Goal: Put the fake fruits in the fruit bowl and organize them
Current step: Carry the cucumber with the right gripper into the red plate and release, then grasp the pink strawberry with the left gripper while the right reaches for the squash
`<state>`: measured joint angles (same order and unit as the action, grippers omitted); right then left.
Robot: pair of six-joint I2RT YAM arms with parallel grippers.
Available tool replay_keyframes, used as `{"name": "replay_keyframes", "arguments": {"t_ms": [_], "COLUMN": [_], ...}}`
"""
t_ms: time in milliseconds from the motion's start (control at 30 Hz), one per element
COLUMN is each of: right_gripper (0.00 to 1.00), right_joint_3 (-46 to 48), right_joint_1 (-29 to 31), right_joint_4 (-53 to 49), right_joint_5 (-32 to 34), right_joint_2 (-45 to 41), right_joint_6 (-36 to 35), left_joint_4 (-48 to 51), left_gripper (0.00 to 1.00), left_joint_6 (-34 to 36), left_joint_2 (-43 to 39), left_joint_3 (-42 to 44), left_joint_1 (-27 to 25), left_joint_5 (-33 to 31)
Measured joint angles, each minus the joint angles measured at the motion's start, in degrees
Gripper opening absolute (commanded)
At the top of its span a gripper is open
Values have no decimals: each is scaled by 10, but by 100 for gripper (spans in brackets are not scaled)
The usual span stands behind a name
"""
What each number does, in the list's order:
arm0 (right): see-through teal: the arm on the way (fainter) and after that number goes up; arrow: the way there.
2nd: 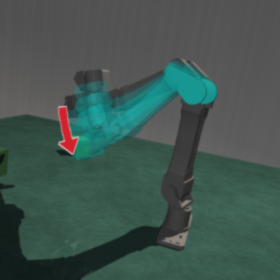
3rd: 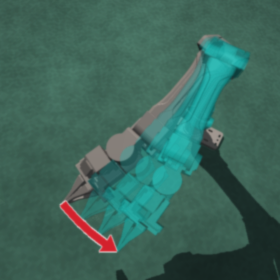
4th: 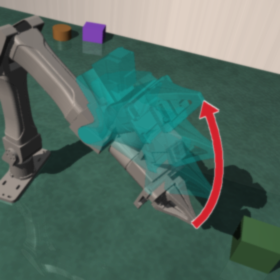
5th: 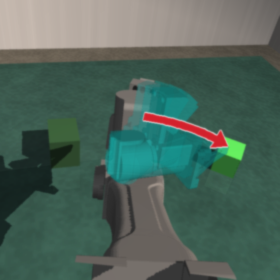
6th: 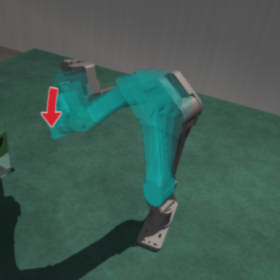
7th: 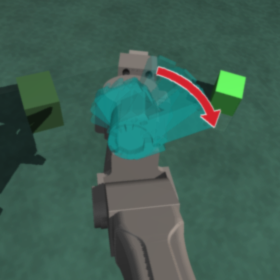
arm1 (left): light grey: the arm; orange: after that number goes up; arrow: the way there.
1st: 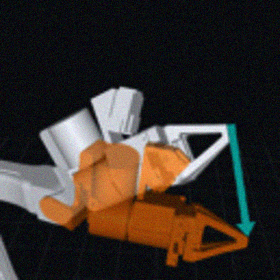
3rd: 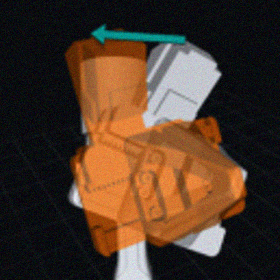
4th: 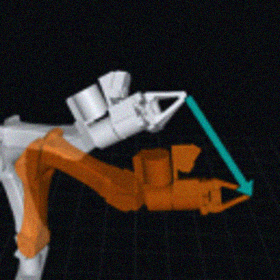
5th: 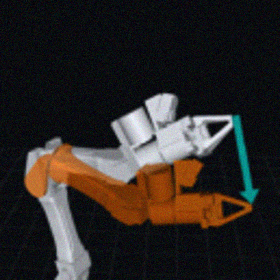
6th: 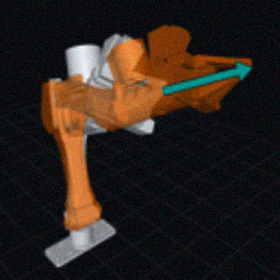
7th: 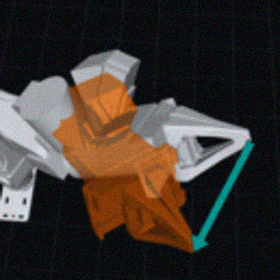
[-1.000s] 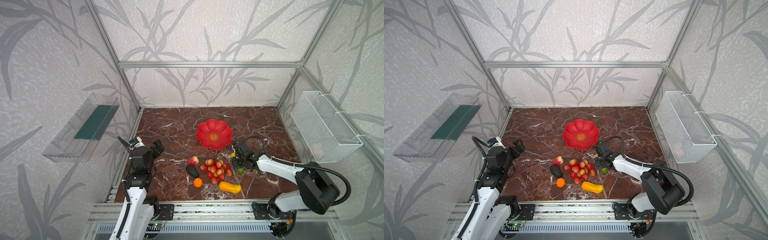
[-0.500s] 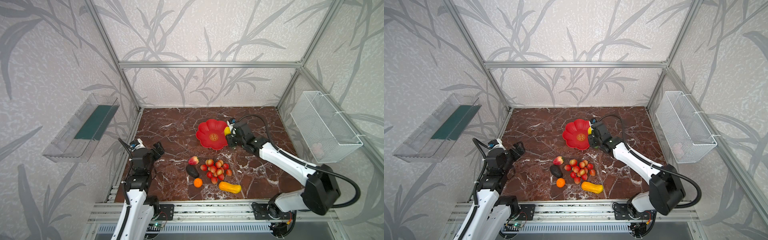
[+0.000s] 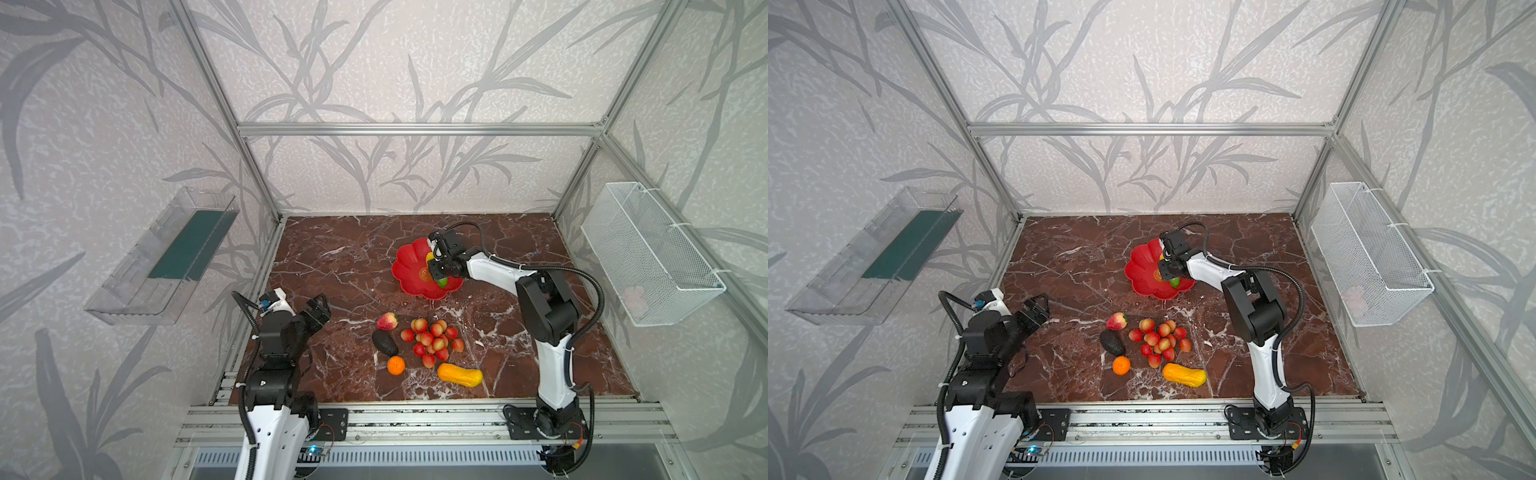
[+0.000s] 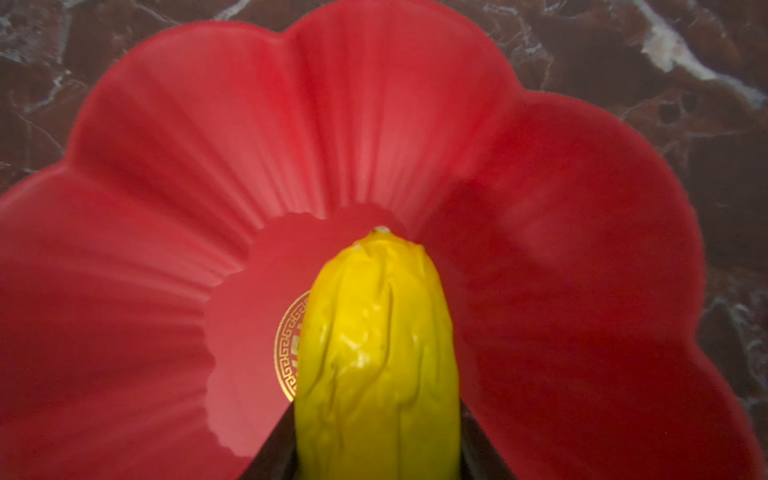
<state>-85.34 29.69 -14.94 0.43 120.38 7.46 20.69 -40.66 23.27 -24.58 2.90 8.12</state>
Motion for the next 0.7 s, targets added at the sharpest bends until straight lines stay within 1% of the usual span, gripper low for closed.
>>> {"name": "replay_keyframes", "arguments": {"t_ms": [67, 100, 233, 333, 400, 467, 533, 600, 700], "right_gripper": [73, 77, 85, 87, 88, 89, 90, 92, 94], "right_joint_3": [-6, -8, 0, 60, 117, 169, 221, 278, 362], "right_joint_1": [0, 0, 0, 0, 0, 0, 0, 0, 0], "right_joint_4": [0, -3, 1, 15, 22, 34, 46, 54, 56], "right_joint_5": [-5, -9, -18, -20, -23, -27, -31, -35, -36], "right_joint_2": [8, 8, -7, -72, -146, -220, -294, -362, -442], "right_joint_6": [3, 6, 15, 22, 26, 33, 38, 48, 62], "left_joint_4": [4, 4, -19, -56, -86, -105, -116, -122, -129], "left_gripper": [85, 85, 83, 81, 81, 81, 80, 78, 76], "left_joint_6": [-1, -2, 0, 1, 7, 21, 43, 71, 108], "left_joint_2": [-2, -1, 22, 79, 132, 184, 240, 300, 383], "left_joint_3": [0, 1, 8, 9, 8, 3, -11, -39, -92], "left_joint_1": [0, 0, 0, -4, -19, -56, -112, -171, -229], "left_joint_5": [11, 19, 61, 100, 118, 119, 109, 99, 92]}}
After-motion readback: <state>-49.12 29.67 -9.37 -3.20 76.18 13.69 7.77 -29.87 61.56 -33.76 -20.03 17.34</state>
